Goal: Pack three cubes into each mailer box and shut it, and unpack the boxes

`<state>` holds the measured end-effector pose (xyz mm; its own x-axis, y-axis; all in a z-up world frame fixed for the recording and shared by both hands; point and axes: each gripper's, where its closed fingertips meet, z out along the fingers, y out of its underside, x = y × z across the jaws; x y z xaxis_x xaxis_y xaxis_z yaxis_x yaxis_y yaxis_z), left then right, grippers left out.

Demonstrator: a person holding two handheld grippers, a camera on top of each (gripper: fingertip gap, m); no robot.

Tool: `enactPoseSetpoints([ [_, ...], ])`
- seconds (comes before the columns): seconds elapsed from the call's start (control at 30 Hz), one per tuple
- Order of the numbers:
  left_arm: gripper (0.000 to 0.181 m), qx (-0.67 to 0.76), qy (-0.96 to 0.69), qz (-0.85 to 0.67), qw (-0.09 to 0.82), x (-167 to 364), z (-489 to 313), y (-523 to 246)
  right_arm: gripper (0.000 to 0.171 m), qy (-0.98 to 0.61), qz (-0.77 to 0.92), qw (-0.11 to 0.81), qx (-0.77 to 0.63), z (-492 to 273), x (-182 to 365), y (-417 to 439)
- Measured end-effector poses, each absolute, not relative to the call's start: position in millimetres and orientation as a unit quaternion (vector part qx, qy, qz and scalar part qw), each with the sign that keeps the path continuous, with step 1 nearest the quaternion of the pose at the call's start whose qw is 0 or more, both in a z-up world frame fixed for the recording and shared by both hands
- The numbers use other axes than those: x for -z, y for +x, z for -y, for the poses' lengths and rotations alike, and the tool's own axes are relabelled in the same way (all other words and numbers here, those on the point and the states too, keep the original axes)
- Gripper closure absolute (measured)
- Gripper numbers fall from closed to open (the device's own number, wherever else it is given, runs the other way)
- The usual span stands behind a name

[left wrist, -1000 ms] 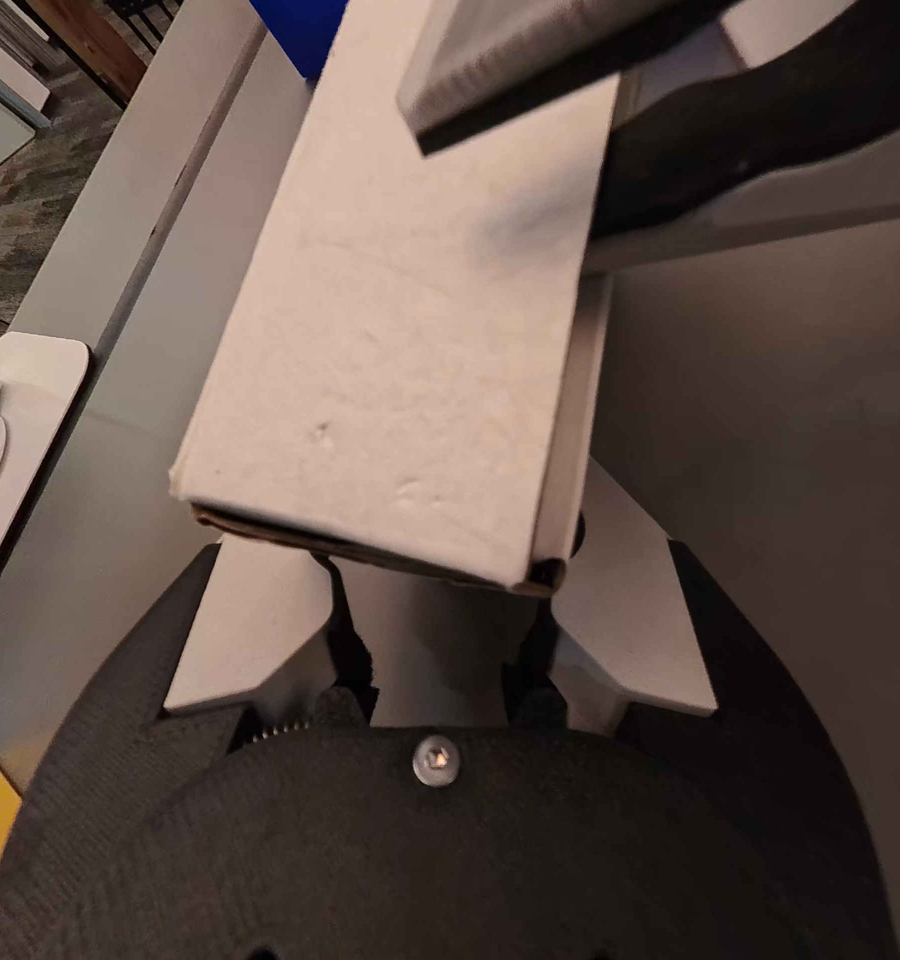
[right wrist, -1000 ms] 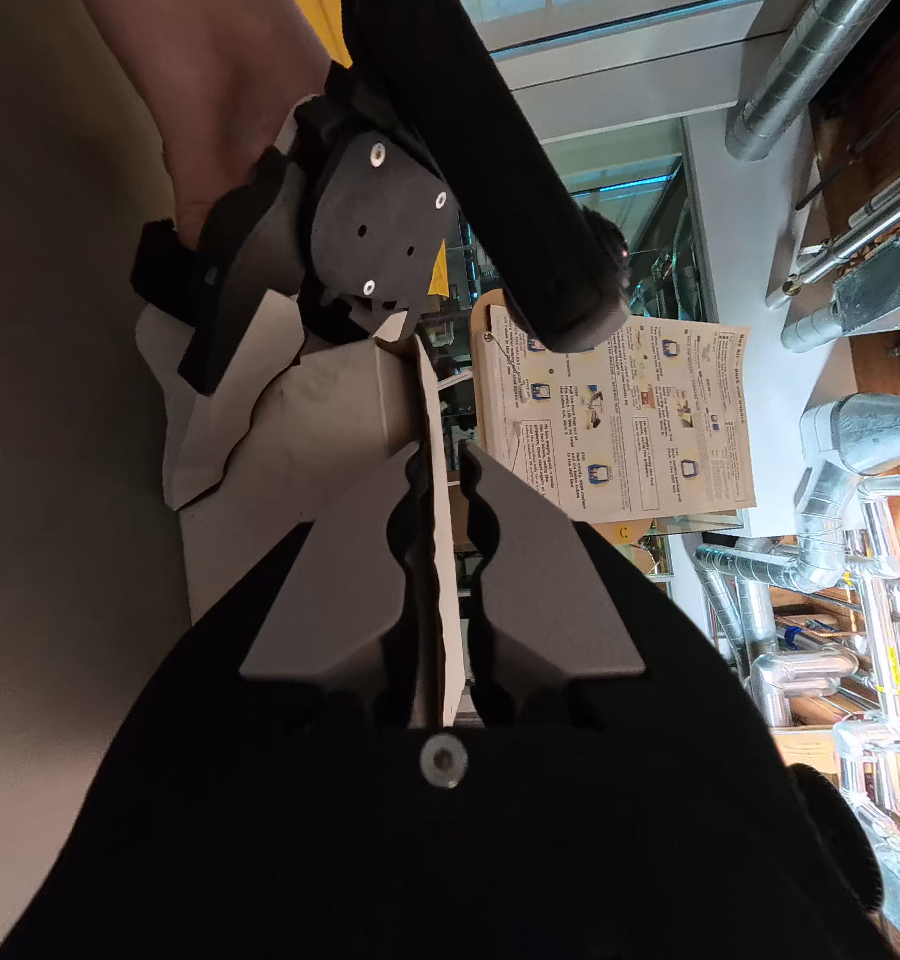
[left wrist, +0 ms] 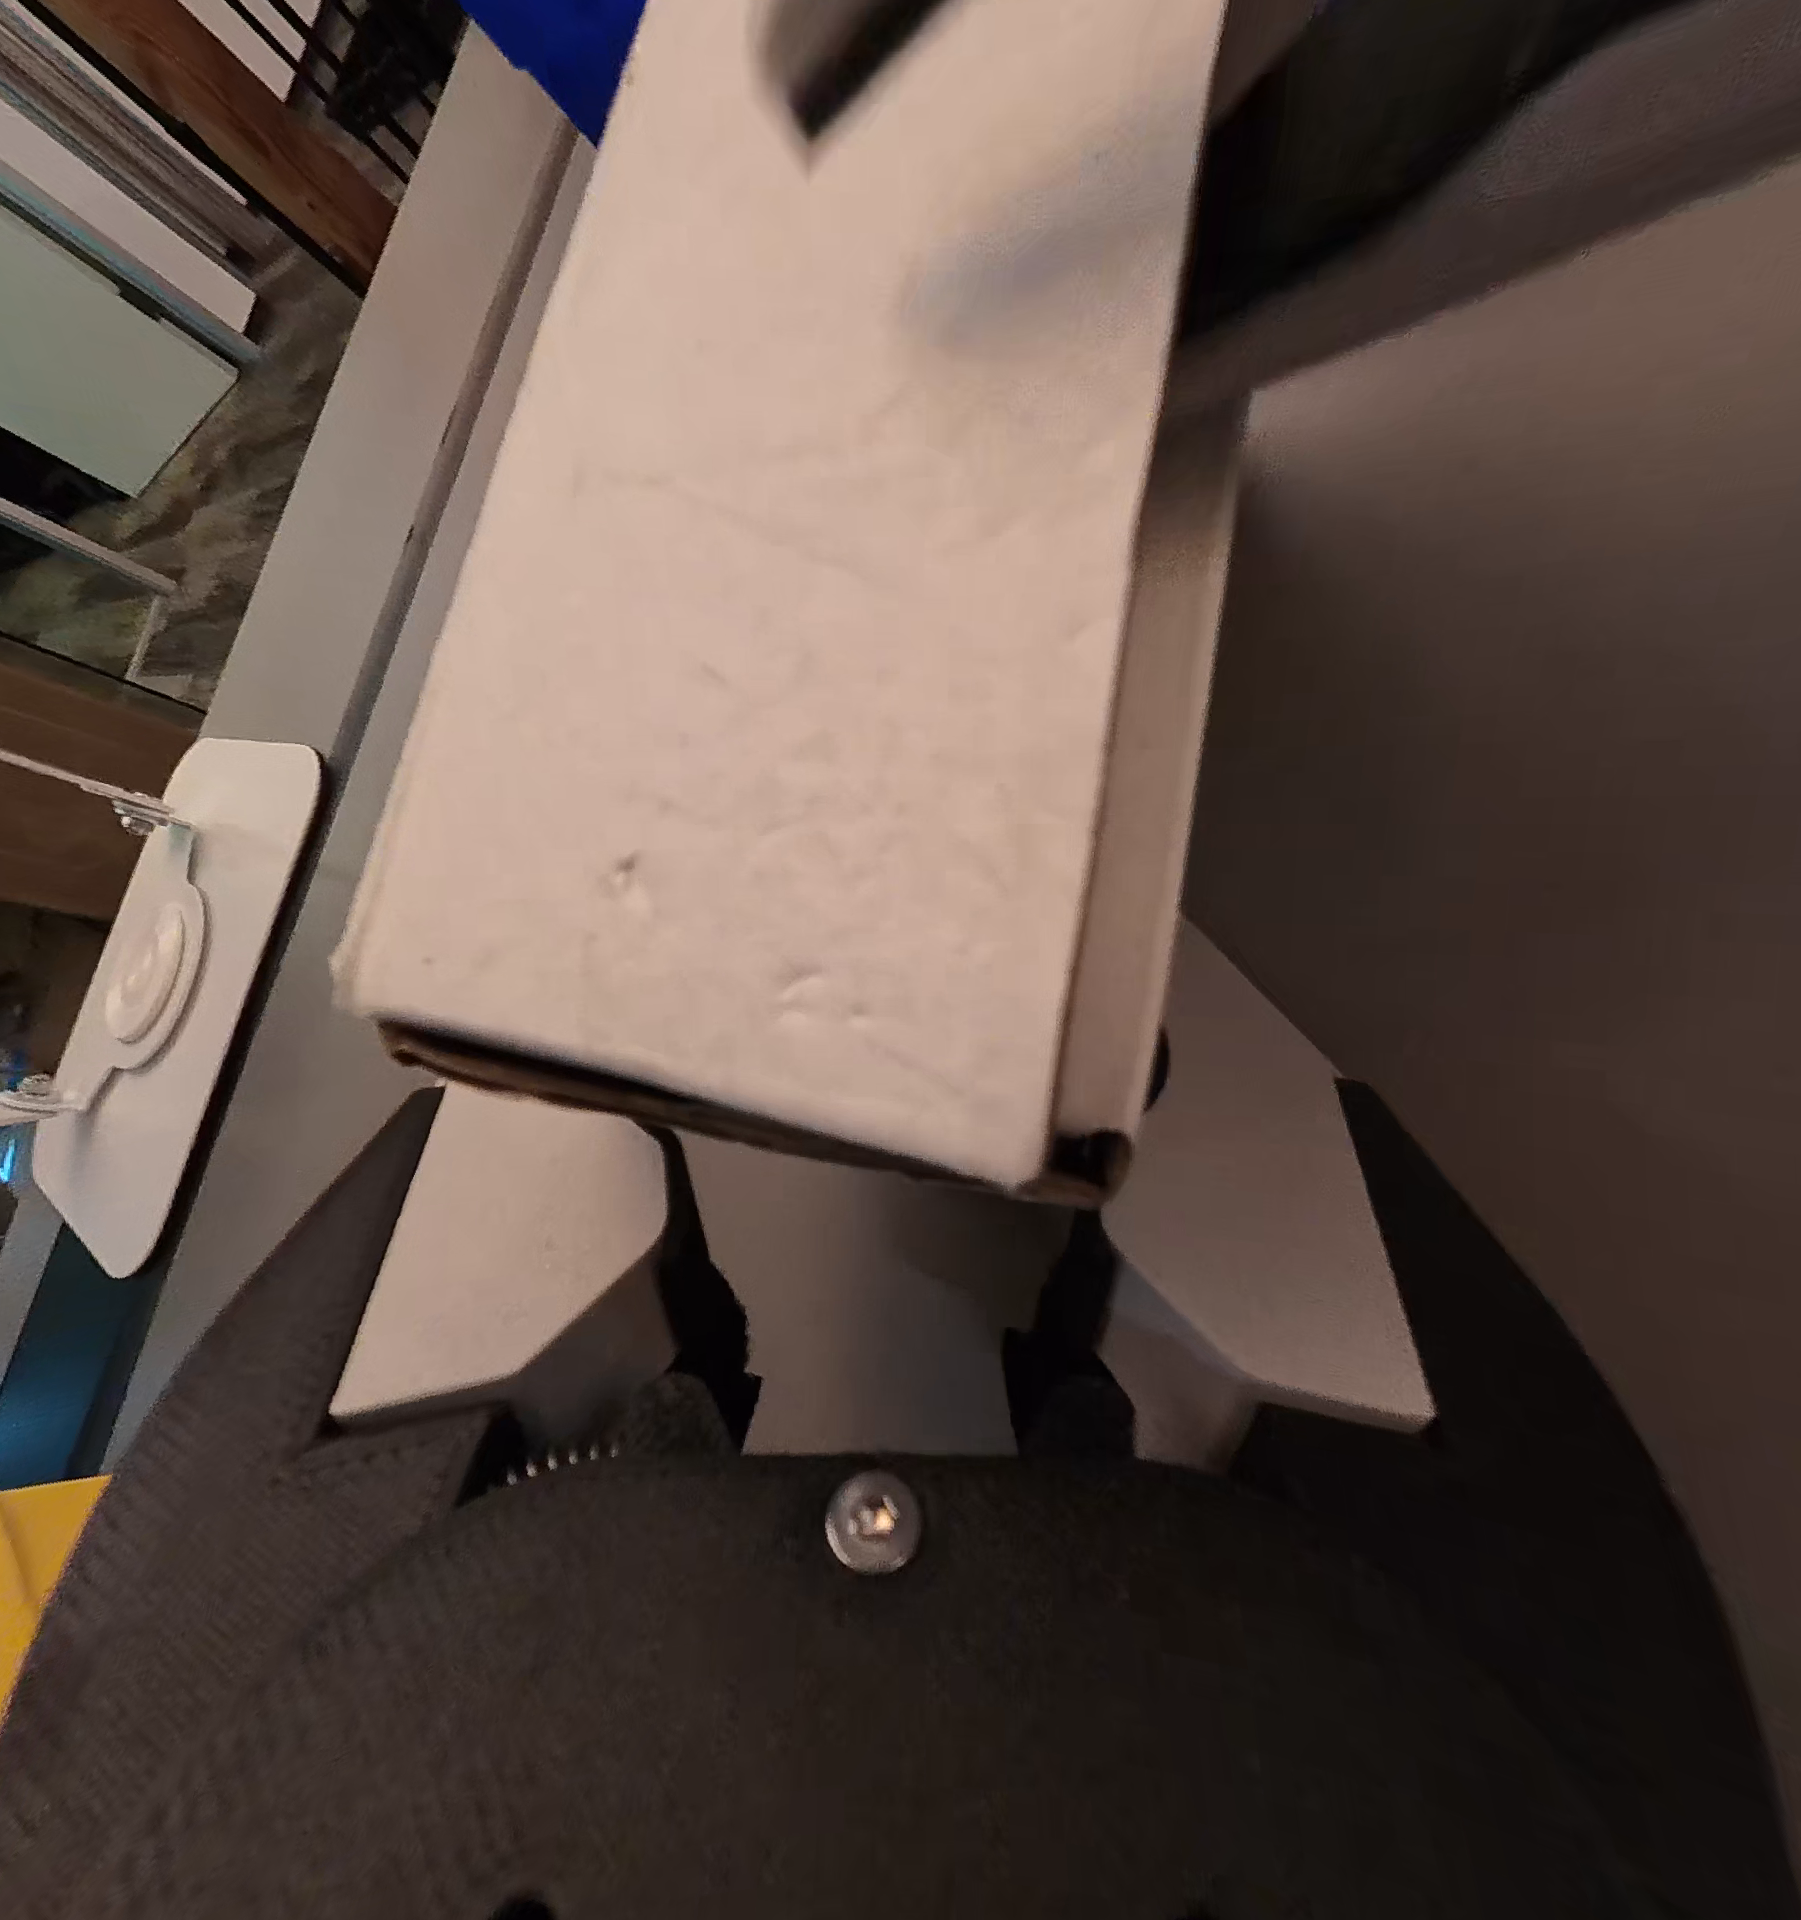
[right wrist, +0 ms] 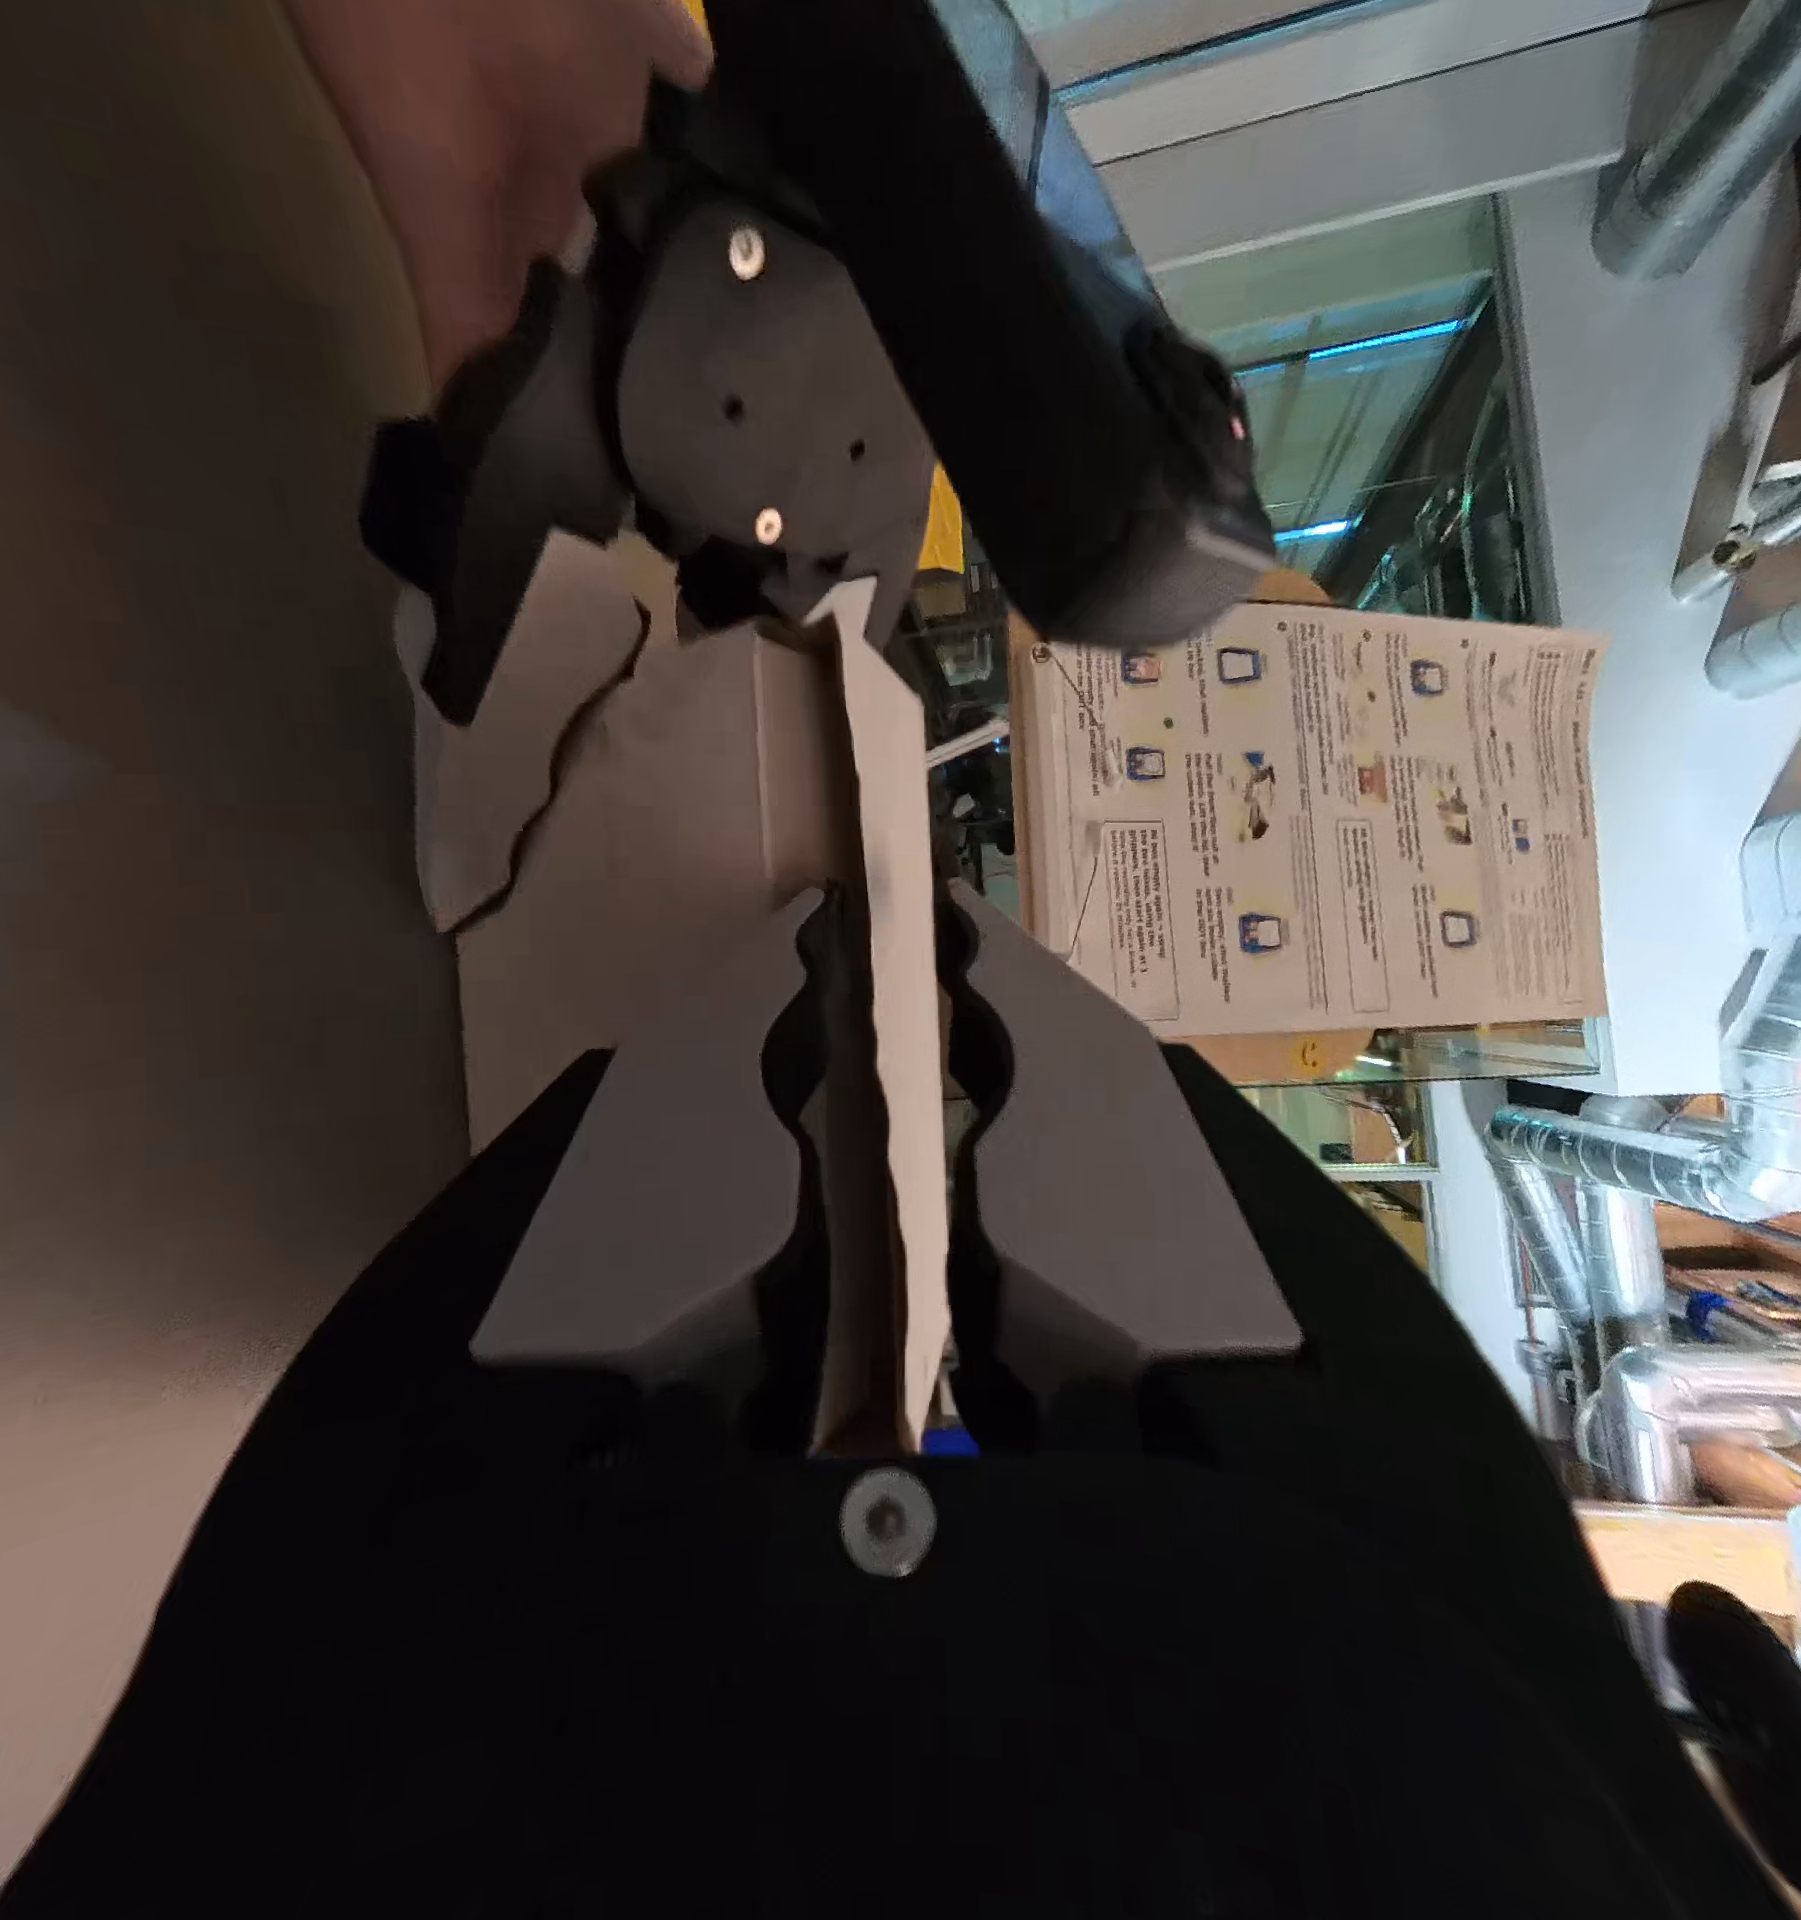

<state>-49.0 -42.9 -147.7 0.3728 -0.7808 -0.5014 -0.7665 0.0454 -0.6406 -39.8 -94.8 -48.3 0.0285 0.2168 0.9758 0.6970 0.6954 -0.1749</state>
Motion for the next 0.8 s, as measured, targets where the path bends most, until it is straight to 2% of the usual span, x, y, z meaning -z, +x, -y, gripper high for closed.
enactPoseSetpoints([
  [0.13,0.098,-0.013,-0.678,-0.568,0.466,145.7,43.9,-47.6,0.165,-0.329,0.675,0.620,0.227,96.6,50.2,-54.4],
  [0.33,0.097,-0.041,-0.654,-0.584,0.479,142.5,43.4,-46.2,0.169,-0.397,0.655,0.627,0.143,101.3,36.6,-51.1],
  [0.43,0.098,-0.060,-0.631,-0.596,0.493,140.2,42.3,-45.3,0.167,-0.409,0.650,0.633,0.103,104.3,30.7,-49.6],
  [0.57,0.097,-0.070,-0.611,-0.606,0.505,138.5,43.5,-44.6,0.156,-0.411,0.656,0.618,0.140,89.4,34.6,-21.2],
  [0.67,0.098,-0.091,-0.592,-0.615,0.512,136.5,45.7,-42.9,0.154,-0.451,0.665,0.591,0.072,89.6,42.8,-2.6],
  [0.8,0.098,-0.109,-0.580,-0.621,0.516,135.3,46.8,-41.5,0.165,-0.486,0.676,0.553,0.016,94.6,47.0,-2.3],
])
